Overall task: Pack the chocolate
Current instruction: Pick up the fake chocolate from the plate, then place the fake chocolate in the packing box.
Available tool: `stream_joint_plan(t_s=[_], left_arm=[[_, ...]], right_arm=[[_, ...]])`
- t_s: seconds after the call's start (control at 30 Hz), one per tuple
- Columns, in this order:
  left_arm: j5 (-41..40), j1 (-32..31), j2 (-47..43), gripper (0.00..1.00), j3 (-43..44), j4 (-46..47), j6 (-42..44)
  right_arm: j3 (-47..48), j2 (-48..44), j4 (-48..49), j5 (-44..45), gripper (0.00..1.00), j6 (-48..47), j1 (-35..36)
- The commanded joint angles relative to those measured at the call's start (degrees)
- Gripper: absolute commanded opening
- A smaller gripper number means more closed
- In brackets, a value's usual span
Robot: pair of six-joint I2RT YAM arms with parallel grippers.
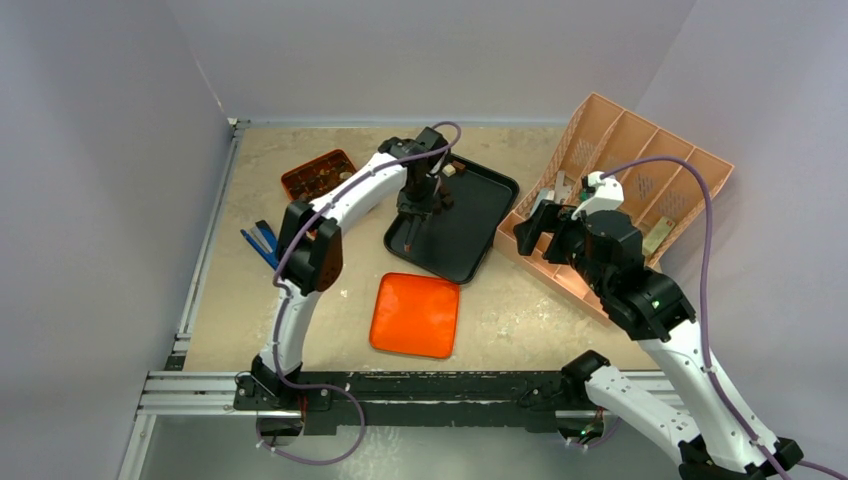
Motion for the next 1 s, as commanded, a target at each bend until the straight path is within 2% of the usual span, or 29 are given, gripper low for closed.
stream_joint_plan(t_s=[0.0,0.37,0.67,0.97], left_arm=[[-0.94,0.24,-10.12,0.11,-1.56,2.18,-2.40],[-5.13,3.47,-21.78,0.12,-11.06,0.92,-5.92],[-5.90,13.50,-30.28,0.12,-21.27,0.58,-6.32],[-7.06,20.02,-32.72,0.12,-27.27,-0.77,-4.97]], right_arm=[[-0.01,0.02,1.80,0.96,0.97,0.47,0.22],[-0.11,-0.19,1.99,0.56,0.97,0.34,0.20],[-0.38,0.61,2.92,-0.30,0.97,0.16,0.22],[-0.29,1.54,3.65,-0.72,0.97,0.00,0.19]])
